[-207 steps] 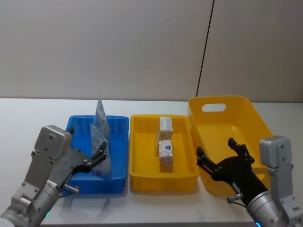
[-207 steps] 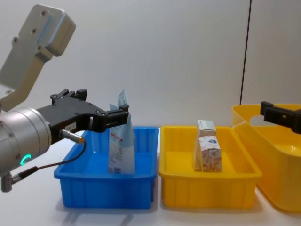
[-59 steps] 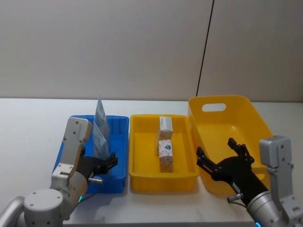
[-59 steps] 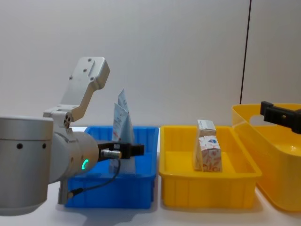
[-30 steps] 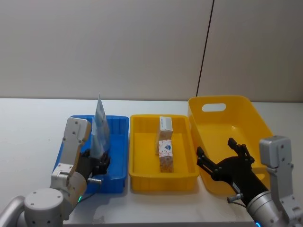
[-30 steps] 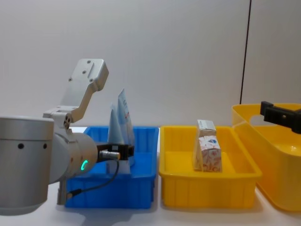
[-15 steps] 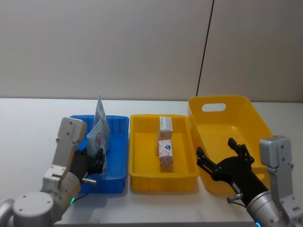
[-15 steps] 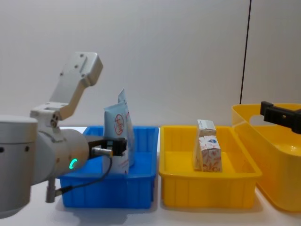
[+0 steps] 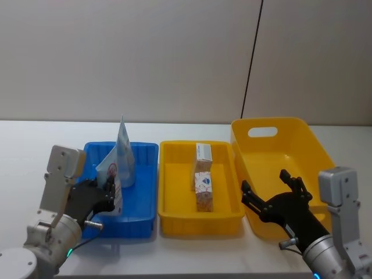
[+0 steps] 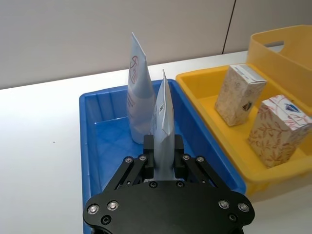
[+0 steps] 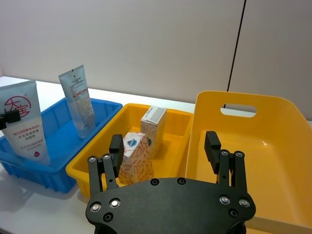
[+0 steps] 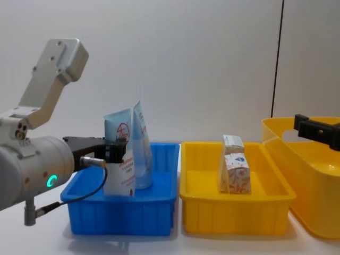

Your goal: Bimanual collaborative sorting of washing and personal care products

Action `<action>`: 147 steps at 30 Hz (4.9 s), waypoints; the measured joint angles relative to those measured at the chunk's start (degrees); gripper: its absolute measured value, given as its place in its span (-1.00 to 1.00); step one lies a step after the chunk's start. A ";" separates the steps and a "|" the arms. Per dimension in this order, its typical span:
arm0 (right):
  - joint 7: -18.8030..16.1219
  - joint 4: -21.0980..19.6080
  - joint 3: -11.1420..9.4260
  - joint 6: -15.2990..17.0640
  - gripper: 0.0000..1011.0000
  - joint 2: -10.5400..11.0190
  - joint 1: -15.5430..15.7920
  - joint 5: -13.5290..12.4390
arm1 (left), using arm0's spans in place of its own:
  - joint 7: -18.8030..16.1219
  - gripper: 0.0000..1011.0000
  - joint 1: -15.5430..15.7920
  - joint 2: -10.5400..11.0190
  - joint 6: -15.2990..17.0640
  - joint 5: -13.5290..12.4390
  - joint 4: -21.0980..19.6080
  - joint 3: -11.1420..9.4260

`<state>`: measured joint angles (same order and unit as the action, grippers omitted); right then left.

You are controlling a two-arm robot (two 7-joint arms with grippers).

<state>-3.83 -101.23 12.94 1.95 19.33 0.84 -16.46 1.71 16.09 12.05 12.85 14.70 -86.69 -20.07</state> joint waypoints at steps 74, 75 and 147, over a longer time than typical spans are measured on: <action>0.00 0.00 0.00 0.00 0.98 0.00 0.00 0.00 | 24.50 -0.67 3.87 5.18 1.69 12.75 -6.75 0.87; 0.00 0.00 0.00 0.00 0.98 0.00 0.00 0.00 | 24.71 -0.67 3.82 5.30 1.88 12.79 -6.78 0.65; -20.87 6.37 8.94 2.79 0.98 6.41 -7.33 -4.77 | 26.98 -0.67 2.50 7.21 3.64 12.82 -7.55 -3.19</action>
<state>-24.69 -94.86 21.88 4.74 25.74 -6.49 -21.23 28.69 18.59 19.26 16.50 27.52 -94.24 -23.26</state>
